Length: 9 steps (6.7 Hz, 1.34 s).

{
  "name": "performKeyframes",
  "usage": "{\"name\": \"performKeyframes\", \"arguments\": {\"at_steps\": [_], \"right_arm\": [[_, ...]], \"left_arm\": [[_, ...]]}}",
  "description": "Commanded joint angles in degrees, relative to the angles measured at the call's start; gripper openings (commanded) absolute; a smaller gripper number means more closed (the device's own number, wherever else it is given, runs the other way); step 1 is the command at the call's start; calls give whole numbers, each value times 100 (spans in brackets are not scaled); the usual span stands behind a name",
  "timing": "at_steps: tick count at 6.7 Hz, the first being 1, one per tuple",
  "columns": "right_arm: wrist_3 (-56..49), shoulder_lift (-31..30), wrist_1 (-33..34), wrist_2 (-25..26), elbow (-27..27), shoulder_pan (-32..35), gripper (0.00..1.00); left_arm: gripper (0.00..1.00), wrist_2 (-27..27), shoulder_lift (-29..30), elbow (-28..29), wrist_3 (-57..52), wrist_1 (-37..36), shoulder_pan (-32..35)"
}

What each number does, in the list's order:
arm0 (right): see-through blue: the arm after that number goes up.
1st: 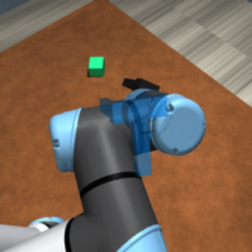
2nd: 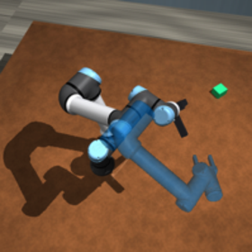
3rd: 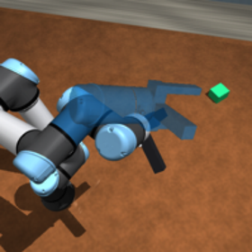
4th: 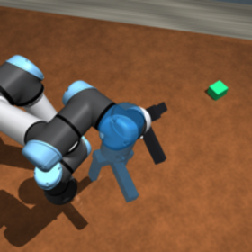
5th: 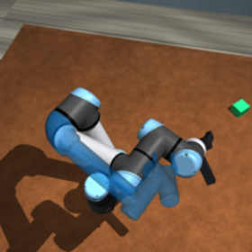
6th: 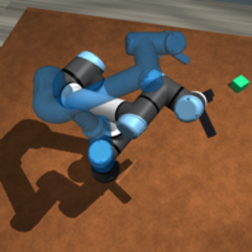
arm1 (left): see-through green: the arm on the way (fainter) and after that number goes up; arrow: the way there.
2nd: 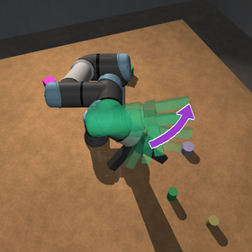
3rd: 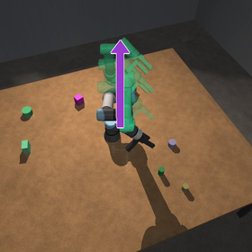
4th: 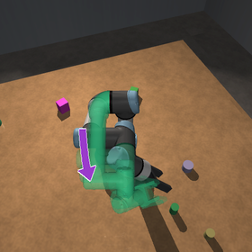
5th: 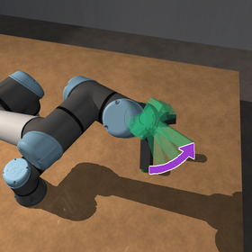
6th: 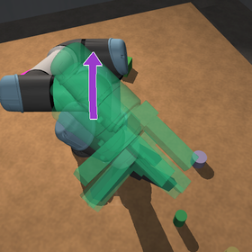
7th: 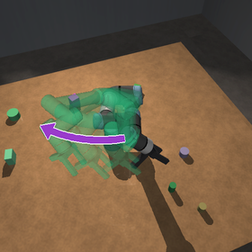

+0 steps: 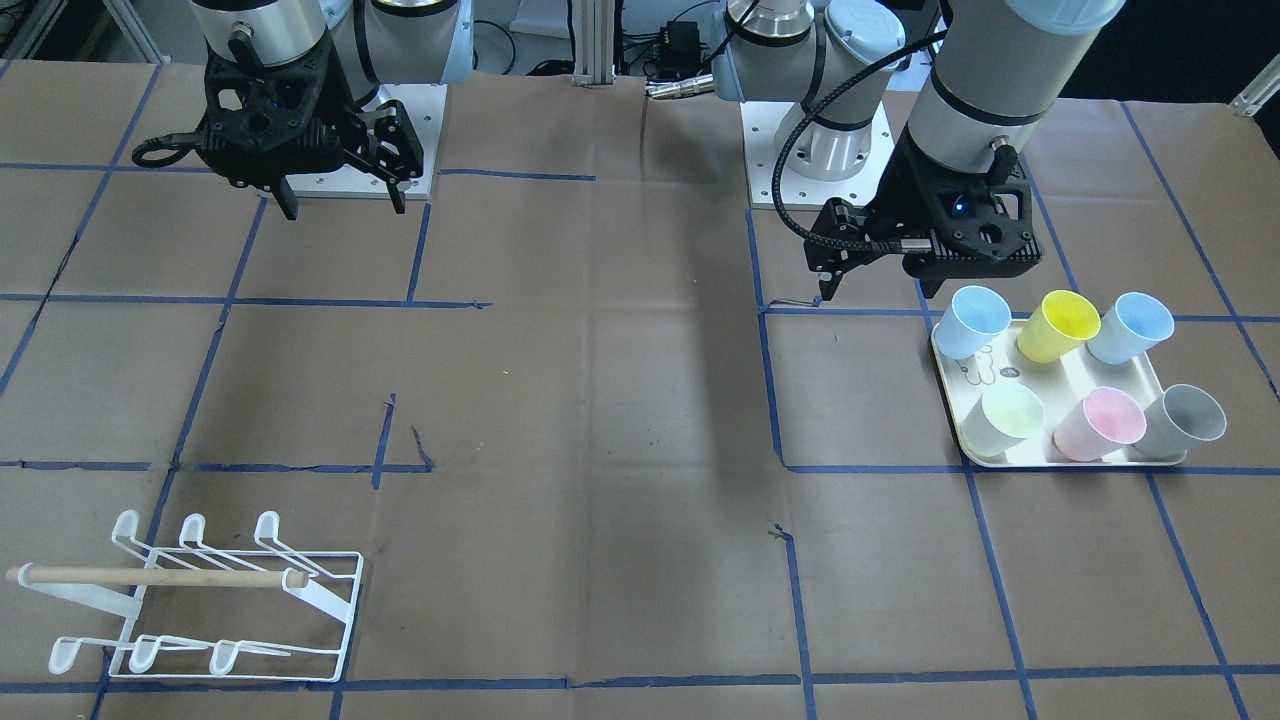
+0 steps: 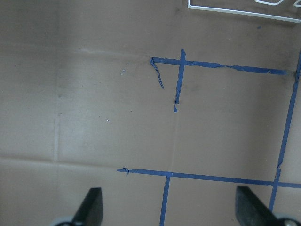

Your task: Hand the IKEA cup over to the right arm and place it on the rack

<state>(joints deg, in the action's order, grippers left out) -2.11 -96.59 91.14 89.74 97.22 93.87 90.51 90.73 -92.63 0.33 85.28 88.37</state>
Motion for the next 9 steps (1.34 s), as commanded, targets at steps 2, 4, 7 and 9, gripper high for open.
{"name": "performKeyframes", "arguments": {"at_steps": [2, 4, 7, 9], "right_arm": [[0, 0, 0, 0, -10, 0, 100], [0, 0, -8, 0, -28, 0, 100], [0, 0, -8, 0, -28, 0, 100], [0, 0, -8, 0, -28, 0, 100]], "left_arm": [[100, -7, 6, -9, -567, -90, -449], [100, -15, 41, -18, -1618, -91, -1370], [100, -7, 103, -122, -2844, -91, -2332], [100, 2, 164, -665, -2872, -824, -2360]]}}
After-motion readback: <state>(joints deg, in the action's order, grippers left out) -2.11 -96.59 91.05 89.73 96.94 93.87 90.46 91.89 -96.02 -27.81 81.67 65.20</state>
